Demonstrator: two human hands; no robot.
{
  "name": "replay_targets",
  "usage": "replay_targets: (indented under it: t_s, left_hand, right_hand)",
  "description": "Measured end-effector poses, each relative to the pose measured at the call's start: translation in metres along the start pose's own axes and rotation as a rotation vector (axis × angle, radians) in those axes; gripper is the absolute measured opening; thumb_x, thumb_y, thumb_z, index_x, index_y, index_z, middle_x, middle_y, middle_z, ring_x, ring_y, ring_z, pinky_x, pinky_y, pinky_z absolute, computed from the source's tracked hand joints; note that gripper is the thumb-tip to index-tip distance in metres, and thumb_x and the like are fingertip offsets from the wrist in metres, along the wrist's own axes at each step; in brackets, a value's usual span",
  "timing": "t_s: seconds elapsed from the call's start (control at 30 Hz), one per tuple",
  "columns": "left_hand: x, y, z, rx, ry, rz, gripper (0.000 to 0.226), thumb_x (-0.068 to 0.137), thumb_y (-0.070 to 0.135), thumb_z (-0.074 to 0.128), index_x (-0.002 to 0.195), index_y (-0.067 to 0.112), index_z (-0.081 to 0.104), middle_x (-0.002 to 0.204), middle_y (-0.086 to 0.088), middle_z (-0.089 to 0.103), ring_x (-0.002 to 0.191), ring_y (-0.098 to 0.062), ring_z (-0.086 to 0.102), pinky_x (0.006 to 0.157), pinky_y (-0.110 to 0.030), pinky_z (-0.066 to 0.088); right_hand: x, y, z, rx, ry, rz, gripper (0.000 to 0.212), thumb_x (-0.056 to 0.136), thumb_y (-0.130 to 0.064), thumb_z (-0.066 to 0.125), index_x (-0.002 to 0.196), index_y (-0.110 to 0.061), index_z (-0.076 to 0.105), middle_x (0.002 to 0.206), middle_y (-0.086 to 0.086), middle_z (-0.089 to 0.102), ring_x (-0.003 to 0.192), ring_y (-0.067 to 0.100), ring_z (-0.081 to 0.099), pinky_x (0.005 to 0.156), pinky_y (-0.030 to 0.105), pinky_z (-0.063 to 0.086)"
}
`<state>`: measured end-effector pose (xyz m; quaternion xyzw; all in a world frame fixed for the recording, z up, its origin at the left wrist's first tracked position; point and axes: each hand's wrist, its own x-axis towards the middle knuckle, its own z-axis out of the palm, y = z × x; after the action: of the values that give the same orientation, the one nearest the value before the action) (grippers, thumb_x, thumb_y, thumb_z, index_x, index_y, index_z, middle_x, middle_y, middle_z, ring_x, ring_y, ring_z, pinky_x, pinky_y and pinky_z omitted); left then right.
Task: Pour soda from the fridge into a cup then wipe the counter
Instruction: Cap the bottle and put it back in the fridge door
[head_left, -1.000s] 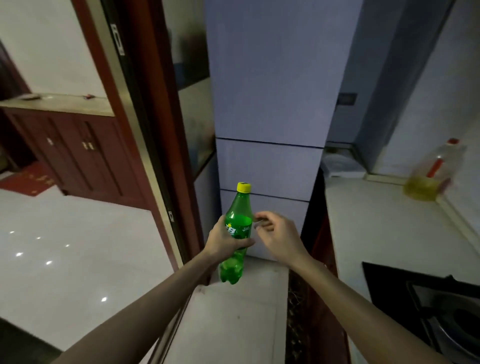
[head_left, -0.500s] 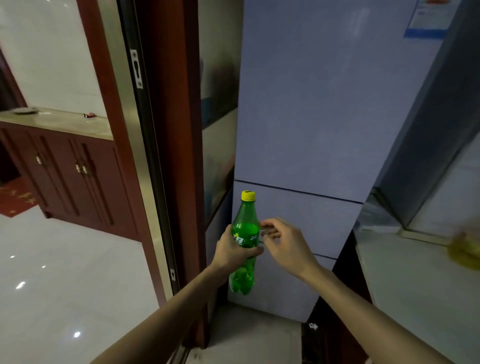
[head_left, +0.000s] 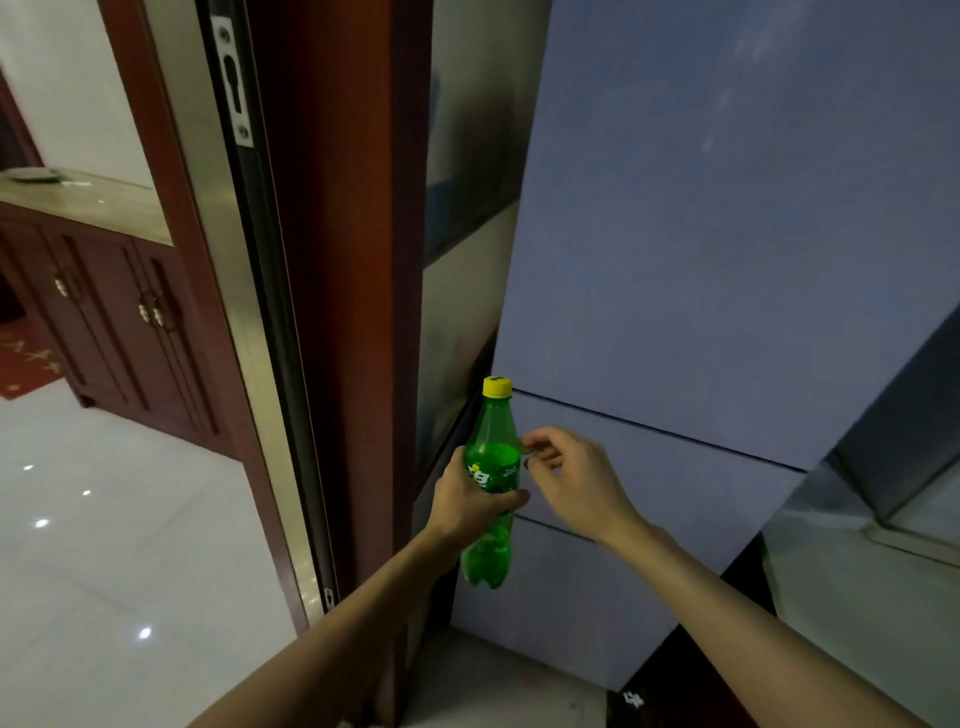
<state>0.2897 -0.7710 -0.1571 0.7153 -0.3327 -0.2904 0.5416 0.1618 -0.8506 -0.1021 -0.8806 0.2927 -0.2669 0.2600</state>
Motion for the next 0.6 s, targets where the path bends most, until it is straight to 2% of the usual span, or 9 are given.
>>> replay_targets:
  t_s: [0.13, 0.23, 0.27, 0.33, 0.4, 0.43, 0.53, 0.6]
  left_hand:
    - [0.037, 0.000, 0.000, 0.000, 0.053, -0.038, 0.062, 0.058, 0.023, 0.091, 0.111, 0.016, 0.060, 0.101, 0.000, 0.070, 0.091, -0.016, 0.068, 0.077, -0.031, 0.056]
    - [0.064, 0.004, 0.001, 0.024, 0.073, -0.080, 0.058, 0.060, 0.024, 0.090, 0.110, 0.012, 0.065, 0.098, 0.000, 0.072, 0.090, -0.017, 0.070, 0.078, -0.031, 0.059]
    - [0.071, 0.007, 0.001, 0.008, 0.073, -0.095, 0.056, 0.062, 0.023, 0.090, 0.111, 0.011, 0.065, 0.098, 0.000, 0.071, 0.089, -0.016, 0.069, 0.075, -0.028, 0.058]
    - [0.085, 0.012, 0.003, -0.032, 0.075, -0.127, 0.051, 0.068, 0.014, 0.087, 0.113, 0.008, 0.065, 0.101, -0.003, 0.069, 0.092, -0.018, 0.067, 0.072, -0.021, 0.054]
    - [0.097, 0.013, 0.005, -0.097, 0.097, -0.142, 0.051, 0.069, 0.004, 0.085, 0.115, 0.007, 0.064, 0.109, -0.009, 0.070, 0.100, -0.022, 0.067, 0.076, -0.024, 0.053]
    - [0.103, 0.012, 0.005, -0.117, 0.121, -0.134, 0.053, 0.068, 0.001, 0.085, 0.115, 0.008, 0.064, 0.112, -0.010, 0.070, 0.103, -0.023, 0.067, 0.076, -0.024, 0.054]
    - [0.112, 0.013, 0.005, -0.142, 0.148, -0.138, 0.059, 0.066, 0.002, 0.087, 0.118, 0.014, 0.061, 0.114, -0.005, 0.069, 0.104, -0.019, 0.066, 0.075, -0.020, 0.054]
    - [0.118, 0.008, 0.004, -0.133, 0.158, -0.165, 0.067, 0.064, 0.009, 0.090, 0.123, 0.013, 0.059, 0.115, -0.002, 0.069, 0.104, -0.017, 0.066, 0.078, -0.023, 0.054]
  right_hand:
    - [0.055, 0.020, 0.001, -0.015, -0.081, -0.036, 0.018, 0.090, -0.010, 0.056, 0.104, -0.009, 0.067, 0.100, 0.003, 0.070, 0.087, 0.016, 0.066, 0.078, 0.031, 0.055]
    - [0.104, 0.029, 0.002, -0.080, -0.178, -0.065, 0.020, 0.092, -0.011, 0.052, 0.103, -0.009, 0.069, 0.101, 0.005, 0.070, 0.091, 0.021, 0.064, 0.075, 0.030, 0.049]
    - [0.120, 0.033, 0.003, -0.132, -0.246, -0.054, 0.021, 0.093, -0.012, 0.050, 0.103, -0.007, 0.069, 0.104, 0.006, 0.068, 0.093, 0.022, 0.063, 0.074, 0.030, 0.047]
    - [0.153, 0.041, 0.008, -0.219, -0.360, -0.050, 0.024, 0.095, -0.013, 0.046, 0.100, 0.000, 0.066, 0.102, 0.012, 0.064, 0.093, 0.027, 0.061, 0.073, 0.033, 0.046]
    - [0.182, 0.050, 0.017, -0.262, -0.454, -0.076, 0.026, 0.093, -0.012, 0.045, 0.085, 0.005, 0.063, 0.092, 0.017, 0.063, 0.085, 0.031, 0.061, 0.067, 0.035, 0.045]
    - [0.196, 0.056, 0.023, -0.308, -0.477, -0.127, 0.026, 0.090, -0.011, 0.045, 0.079, 0.005, 0.062, 0.089, 0.017, 0.064, 0.082, 0.032, 0.061, 0.064, 0.034, 0.044]
    - [0.229, 0.063, 0.033, -0.575, -0.469, -0.312, 0.019, 0.083, -0.009, 0.052, 0.087, -0.004, 0.069, 0.098, 0.012, 0.062, 0.096, 0.029, 0.054, 0.075, 0.032, 0.036]
    - [0.250, 0.076, 0.046, -0.802, -0.459, -0.391, 0.008, 0.072, -0.012, 0.068, 0.079, -0.010, 0.071, 0.087, 0.009, 0.065, 0.094, 0.026, 0.052, 0.082, 0.034, 0.038]
